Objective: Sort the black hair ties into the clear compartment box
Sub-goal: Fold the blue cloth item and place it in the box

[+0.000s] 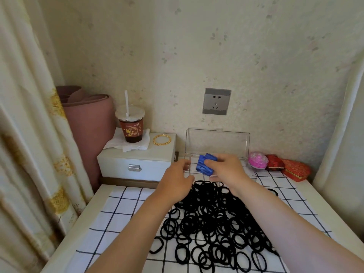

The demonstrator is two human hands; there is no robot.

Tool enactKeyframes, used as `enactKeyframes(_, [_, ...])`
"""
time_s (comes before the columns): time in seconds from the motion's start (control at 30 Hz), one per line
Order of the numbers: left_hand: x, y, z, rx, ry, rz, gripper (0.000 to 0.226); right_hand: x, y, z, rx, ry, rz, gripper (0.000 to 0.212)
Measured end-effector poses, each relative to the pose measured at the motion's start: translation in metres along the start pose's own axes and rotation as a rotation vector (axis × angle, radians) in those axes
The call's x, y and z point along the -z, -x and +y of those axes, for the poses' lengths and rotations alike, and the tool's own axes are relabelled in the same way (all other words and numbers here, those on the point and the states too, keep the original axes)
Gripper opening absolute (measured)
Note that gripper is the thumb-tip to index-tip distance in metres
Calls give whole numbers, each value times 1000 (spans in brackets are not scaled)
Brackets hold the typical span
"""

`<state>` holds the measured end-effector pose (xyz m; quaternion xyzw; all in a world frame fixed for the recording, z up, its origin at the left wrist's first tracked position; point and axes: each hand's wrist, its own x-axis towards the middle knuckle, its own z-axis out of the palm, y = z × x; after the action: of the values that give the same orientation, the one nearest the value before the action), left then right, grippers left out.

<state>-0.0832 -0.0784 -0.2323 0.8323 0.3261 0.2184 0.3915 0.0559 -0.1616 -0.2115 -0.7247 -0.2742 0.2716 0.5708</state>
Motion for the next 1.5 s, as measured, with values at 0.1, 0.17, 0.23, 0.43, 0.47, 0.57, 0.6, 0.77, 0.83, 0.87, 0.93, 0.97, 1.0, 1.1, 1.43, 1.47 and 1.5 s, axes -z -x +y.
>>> enactKeyframes(0.1, [-3, -3, -9, 30, -94, -42, 54, -3, -19, -1, 38, 125, 57, 13])
enactKeyframes(0.17, [-6, -7, -12, 48, -53, -72, 48, -11, -30, -4, 57, 204, 77, 11])
enactKeyframes(0.23, [-8, -11, -14, 70, -1, -101, 42, -24, -39, -6, 65, 281, 96, 8])
enactKeyframes(0.43, [-11, -16, -24, 94, 70, -85, 54, -56, -69, -1, 73, 621, 14, 23])
enactKeyframes(0.47, [-13, -16, -26, 84, 79, -85, 54, -59, -73, 0, 85, 691, 6, 22])
enactKeyframes(0.57, [-18, -16, -29, 53, 77, -77, 51, -69, -78, 1, 137, 846, 4, 12])
enactKeyframes(0.6, [-20, -17, -31, 50, 74, -70, 52, -73, -80, 2, 163, 878, 22, 10])
enactKeyframes(0.77, [-26, -17, -34, 9, -53, -74, 60, -74, -80, 7, 221, 857, 92, 14])
enactKeyframes(0.83, [-26, -18, -36, -36, -110, -69, 65, -69, -79, 7, 218, 832, 23, 23])
enactKeyframes(0.87, [-26, -20, -37, -54, -128, -68, 66, -65, -79, 6, 207, 813, -22, 29])
enactKeyframes(0.93, [-25, -23, -38, -69, -156, -89, 61, -58, -77, 3, 186, 780, -94, 30])
enactKeyframes(0.97, [-26, -24, -38, -69, -177, -107, 59, -54, -75, 1, 180, 753, -118, 26])
enactKeyframes(1.0, [-26, -26, -39, -71, -200, -119, 59, -50, -73, -1, 178, 735, -143, 24])
enactKeyframes(1.1, [-27, -29, -39, -62, -265, -162, 57, -40, -61, -3, 283, 838, -175, 34])
enactKeyframes(1.43, [-23, -20, -34, -53, -33, -49, 35, -34, -48, 21, 587, 1350, -268, 35])
enactKeyframes(1.47, [-24, -18, -35, -55, -29, -36, 33, -36, -49, 19, 569, 1377, -291, 37])
enactKeyframes(1.5, [-25, -17, -35, -60, -31, -28, 34, -38, -49, 18, 558, 1396, -311, 38])
